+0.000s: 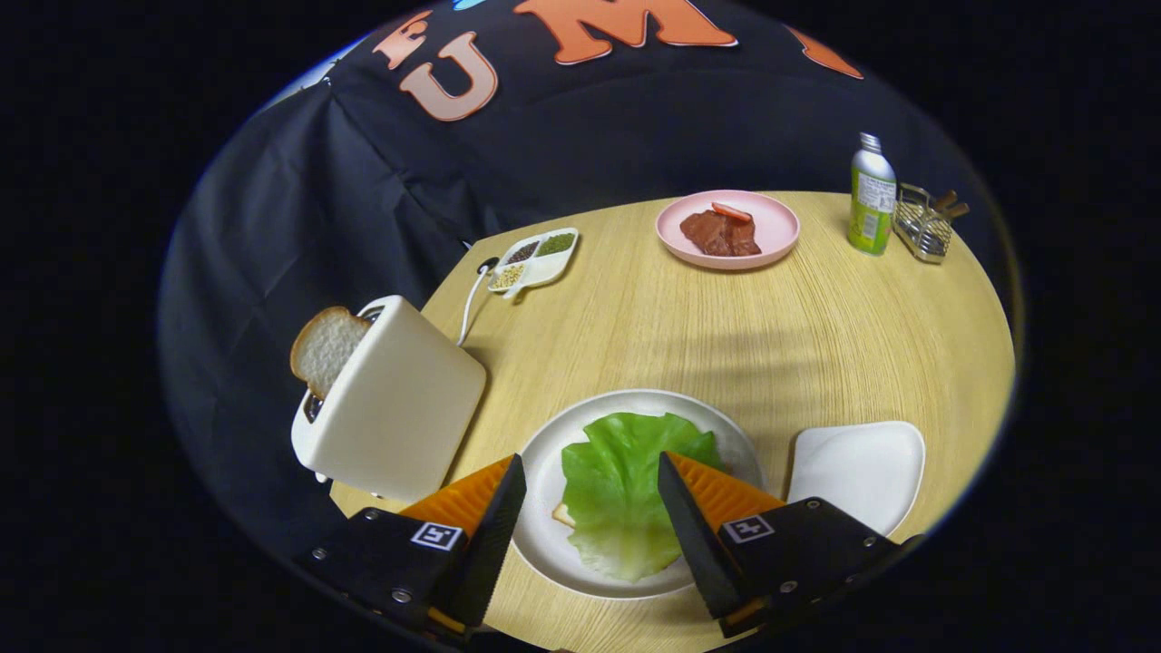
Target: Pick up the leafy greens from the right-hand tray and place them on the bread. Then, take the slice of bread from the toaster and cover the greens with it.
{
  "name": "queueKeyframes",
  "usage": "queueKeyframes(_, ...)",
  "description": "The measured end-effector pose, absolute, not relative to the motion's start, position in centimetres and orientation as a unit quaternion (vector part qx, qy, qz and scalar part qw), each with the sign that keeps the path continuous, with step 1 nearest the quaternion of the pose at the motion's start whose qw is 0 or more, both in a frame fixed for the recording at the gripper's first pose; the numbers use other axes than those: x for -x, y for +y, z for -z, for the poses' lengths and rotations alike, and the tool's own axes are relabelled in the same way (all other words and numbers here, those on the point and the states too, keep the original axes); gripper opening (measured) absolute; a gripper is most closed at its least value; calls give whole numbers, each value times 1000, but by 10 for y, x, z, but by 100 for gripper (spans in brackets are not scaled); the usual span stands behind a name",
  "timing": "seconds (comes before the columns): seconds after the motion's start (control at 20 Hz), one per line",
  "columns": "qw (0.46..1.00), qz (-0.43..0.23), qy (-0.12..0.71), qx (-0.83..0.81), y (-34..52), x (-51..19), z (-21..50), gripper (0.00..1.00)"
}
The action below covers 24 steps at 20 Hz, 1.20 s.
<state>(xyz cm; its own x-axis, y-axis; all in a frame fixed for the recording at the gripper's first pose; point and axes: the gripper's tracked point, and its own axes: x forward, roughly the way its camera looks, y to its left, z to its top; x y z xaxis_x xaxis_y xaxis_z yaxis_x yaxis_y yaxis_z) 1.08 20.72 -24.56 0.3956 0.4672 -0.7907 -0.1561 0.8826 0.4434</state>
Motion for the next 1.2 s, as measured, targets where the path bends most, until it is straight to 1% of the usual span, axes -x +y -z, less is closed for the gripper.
queueKeyframes(0.1,825,-196,511,-144,214,-15,229,93)
queueKeyframes(0.25,825,-205,506,-146,232,-22,204,96)
queueKeyframes(0.75,818,-247,501,-136,308,-37,131,97)
queueKeyframes(0.95,799,-270,522,-131,340,-34,123,97)
queueKeyframes(1.2,787,-285,532,-127,374,-41,111,97)
